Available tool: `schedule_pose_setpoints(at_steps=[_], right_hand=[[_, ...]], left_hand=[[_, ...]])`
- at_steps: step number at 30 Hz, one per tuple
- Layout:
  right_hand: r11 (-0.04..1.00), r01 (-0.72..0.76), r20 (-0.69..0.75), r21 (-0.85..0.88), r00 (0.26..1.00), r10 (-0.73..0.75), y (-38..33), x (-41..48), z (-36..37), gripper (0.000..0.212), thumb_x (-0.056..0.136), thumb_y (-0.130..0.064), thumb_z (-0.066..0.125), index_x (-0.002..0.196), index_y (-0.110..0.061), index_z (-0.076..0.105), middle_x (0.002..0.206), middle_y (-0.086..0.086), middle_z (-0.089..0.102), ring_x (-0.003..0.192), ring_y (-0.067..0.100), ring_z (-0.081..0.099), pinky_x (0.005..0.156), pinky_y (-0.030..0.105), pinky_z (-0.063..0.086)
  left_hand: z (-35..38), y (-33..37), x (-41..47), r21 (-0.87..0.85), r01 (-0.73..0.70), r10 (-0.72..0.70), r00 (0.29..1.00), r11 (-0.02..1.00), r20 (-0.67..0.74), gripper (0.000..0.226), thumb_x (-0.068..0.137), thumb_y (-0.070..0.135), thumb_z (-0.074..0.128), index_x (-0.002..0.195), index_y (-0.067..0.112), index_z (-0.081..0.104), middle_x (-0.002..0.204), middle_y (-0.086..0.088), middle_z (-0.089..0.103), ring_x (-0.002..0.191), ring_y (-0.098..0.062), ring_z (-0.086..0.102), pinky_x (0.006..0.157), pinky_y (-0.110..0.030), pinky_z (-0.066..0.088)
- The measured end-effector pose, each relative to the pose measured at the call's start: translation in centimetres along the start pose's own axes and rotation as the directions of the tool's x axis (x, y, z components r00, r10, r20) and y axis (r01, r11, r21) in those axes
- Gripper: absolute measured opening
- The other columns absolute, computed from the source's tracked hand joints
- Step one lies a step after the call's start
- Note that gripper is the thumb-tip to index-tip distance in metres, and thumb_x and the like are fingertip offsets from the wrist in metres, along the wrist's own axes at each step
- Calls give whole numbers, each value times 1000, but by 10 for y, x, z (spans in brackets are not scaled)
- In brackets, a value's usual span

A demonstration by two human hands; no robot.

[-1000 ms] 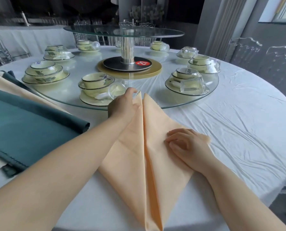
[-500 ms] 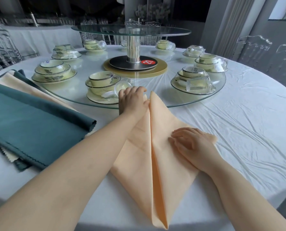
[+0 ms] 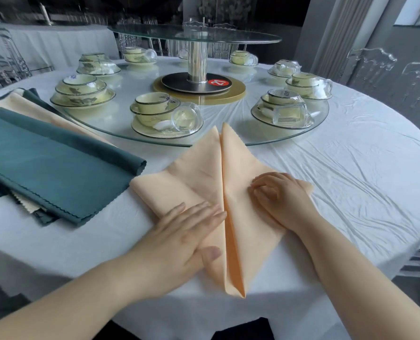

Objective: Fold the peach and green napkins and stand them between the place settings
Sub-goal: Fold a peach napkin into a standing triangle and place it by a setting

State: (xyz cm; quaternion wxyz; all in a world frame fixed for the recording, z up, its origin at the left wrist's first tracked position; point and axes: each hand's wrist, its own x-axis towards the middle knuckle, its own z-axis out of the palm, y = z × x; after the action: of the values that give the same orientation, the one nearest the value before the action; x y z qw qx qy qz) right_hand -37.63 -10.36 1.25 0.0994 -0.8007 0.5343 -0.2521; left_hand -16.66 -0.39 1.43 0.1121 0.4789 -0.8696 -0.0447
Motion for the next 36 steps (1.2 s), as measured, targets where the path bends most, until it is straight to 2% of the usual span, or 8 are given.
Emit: schedule_pose_setpoints(at_steps=[3, 13, 19, 23, 26, 29, 33, 36], right_hand=[[999, 4, -31, -45, 999, -6, -3, -3, -1, 16, 86, -21, 57, 98, -18, 67, 108, -8, 63, 113, 17, 46, 95, 25, 26], [1000, -28, -115, -8, 993, 27, -8, -3, -1, 14, 84, -20, 59, 94, -15, 67, 105, -2, 64, 109, 23, 50, 89, 27, 29], [932, 362, 71, 33, 929, -364, -39, -15, 11, 42, 76, -33, 42, 103, -15, 69, 107, 2, 68, 99, 26, 61, 89, 34, 46], [963, 270, 181, 14, 946, -268, -37, -15, 16, 61, 77, -49, 31, 119, -17, 60, 113, 2, 66, 113, 22, 55, 96, 28, 34], [937, 345, 128, -46, 933, -337, -36, -16, 21, 48, 83, -46, 37, 105, -17, 68, 107, -2, 69, 102, 26, 63, 92, 35, 42], [927, 369, 120, -71, 925, -360, -32, -15, 24, 42, 86, -43, 39, 97, -18, 71, 104, -5, 70, 96, 24, 66, 87, 40, 50], [939, 343, 136, -37, 932, -335, -31, -14, 25, 44, 81, -41, 40, 102, -18, 70, 110, -6, 68, 104, 24, 62, 93, 35, 41], [943, 332, 142, -35, 935, -325, -30, -14, 26, 46, 81, -42, 38, 105, -18, 69, 112, -6, 67, 107, 24, 60, 94, 32, 37]], left_hand=[[5, 11, 7, -2, 146, -145, 984, 989, 102, 98, 40, 74, -42, 130, 38, -31, 133, 25, -35, 112, 15, -43, 94, -11, -31], [16, 19, 29, 45, 293, -294, 955, 955, 29, 106, 48, 53, -25, 147, 22, -4, 155, 10, -9, 140, -1, -11, 106, -22, -15], [16, 15, 28, 17, 286, -286, 956, 958, 66, 81, 75, 59, -1, 146, 20, 1, 155, 4, -5, 141, -8, -5, 106, -19, -12], [9, 11, 27, -251, 281, -287, 958, 926, 13, 57, 95, 37, 24, 145, 14, 10, 154, 3, 6, 138, -2, 6, 104, -7, -4], [3, 4, 23, -433, 245, -283, 959, 868, -26, 49, 95, 15, 44, 140, 13, 25, 145, 4, 25, 130, 3, 18, 95, 5, 4], [8, -7, 22, -177, 247, -230, 967, 953, 113, 64, 94, 50, 28, 146, 19, 9, 153, 10, 2, 141, -4, -1, 102, -7, -5], [-3, -40, 17, 57, 351, -355, 915, 935, 191, 121, 47, 92, -10, 147, 23, -7, 145, 21, -18, 140, -5, -14, 105, -16, -10], [-12, -72, 17, 46, 522, -522, 838, 852, 158, 78, 88, 64, 23, 147, 20, -2, 155, 6, -11, 142, -10, -8, 112, -25, -3]])
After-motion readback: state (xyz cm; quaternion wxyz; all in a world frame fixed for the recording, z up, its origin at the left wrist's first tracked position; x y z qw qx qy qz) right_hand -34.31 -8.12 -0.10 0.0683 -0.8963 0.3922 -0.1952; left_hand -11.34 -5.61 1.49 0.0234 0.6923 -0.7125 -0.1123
